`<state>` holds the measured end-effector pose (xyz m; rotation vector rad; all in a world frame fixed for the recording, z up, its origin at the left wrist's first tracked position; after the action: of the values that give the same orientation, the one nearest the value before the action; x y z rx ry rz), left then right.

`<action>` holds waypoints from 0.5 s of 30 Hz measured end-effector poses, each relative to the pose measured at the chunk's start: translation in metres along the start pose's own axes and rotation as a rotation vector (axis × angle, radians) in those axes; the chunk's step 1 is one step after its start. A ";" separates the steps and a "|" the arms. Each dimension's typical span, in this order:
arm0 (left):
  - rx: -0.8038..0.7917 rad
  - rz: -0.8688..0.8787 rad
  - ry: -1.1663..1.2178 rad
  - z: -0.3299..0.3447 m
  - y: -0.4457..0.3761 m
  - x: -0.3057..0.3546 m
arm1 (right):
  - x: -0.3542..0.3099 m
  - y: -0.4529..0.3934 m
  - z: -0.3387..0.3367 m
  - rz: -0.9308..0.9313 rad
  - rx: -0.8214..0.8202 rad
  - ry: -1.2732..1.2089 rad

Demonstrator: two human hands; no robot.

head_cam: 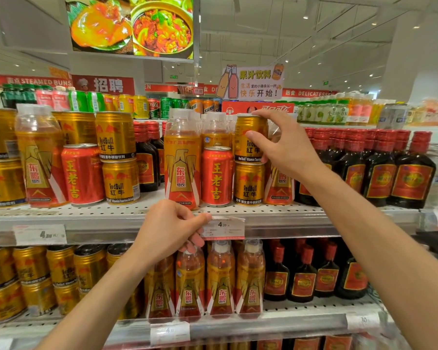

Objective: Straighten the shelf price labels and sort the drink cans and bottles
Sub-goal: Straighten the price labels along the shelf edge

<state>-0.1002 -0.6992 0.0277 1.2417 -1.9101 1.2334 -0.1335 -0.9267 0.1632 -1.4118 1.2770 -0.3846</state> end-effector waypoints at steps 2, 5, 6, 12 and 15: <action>-0.018 0.006 0.011 0.004 0.000 0.001 | 0.001 0.000 0.000 0.013 -0.012 -0.003; -0.036 0.008 0.007 0.010 -0.001 0.002 | 0.000 0.004 -0.003 0.048 -0.062 -0.017; -0.036 0.006 0.005 0.011 -0.001 0.002 | -0.001 0.006 -0.008 0.037 -0.055 -0.018; -0.025 0.016 -0.010 0.012 -0.003 0.000 | 0.013 0.009 -0.050 0.004 0.121 0.056; -0.025 0.023 -0.009 0.012 -0.002 0.001 | 0.034 0.012 -0.054 0.080 0.079 0.134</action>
<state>-0.0982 -0.7108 0.0238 1.2179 -1.9459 1.2144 -0.1701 -0.9791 0.1557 -1.2819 1.4065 -0.4765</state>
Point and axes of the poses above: each hand's wrist, its own y-axis away from the middle knuckle, its own z-axis out of the palm, x = y × z, the point moved 8 cm from there along -y, towards the middle knuckle, and after that the axes turned 13 degrees about x, right-handed, at the moved point
